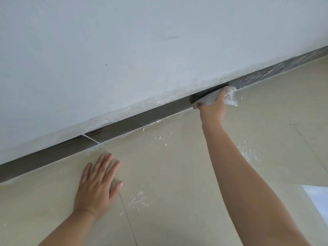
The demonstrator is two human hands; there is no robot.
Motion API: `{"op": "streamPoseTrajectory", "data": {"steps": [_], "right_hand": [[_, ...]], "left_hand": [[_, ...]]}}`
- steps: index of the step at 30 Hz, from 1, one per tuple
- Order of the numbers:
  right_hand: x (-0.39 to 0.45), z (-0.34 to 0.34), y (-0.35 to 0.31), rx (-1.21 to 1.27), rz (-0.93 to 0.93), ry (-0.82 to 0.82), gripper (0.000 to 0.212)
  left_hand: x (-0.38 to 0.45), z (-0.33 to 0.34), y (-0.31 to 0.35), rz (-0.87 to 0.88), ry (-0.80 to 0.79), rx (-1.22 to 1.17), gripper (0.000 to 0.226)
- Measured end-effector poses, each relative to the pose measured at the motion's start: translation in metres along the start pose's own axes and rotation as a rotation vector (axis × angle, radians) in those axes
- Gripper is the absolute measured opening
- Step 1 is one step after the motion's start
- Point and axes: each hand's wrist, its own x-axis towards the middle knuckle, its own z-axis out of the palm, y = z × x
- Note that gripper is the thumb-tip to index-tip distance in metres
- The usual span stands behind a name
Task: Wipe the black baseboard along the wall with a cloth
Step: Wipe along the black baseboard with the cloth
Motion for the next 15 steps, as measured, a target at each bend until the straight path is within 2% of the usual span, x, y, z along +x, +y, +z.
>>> {"op": "streamPoseTrajectory", "data": {"steps": [5,11,15], "right_hand": [[-0.015,0.017,0.009,0.032,0.046,-0.11,0.09],[-0.018,0.013,0.005,0.145,-0.11,0.063,0.088],[0.006,-0.01,-0.006,0.059,-0.079,0.098,0.086]], "left_hand": [[0.0,0.0,0.0,0.004,0.003,0.003,0.058],[0.0,0.002,-0.002,0.007,0.018,0.016,0.058],[0.001,0.005,-0.002,0.012,0.056,0.044,0.058]]}}
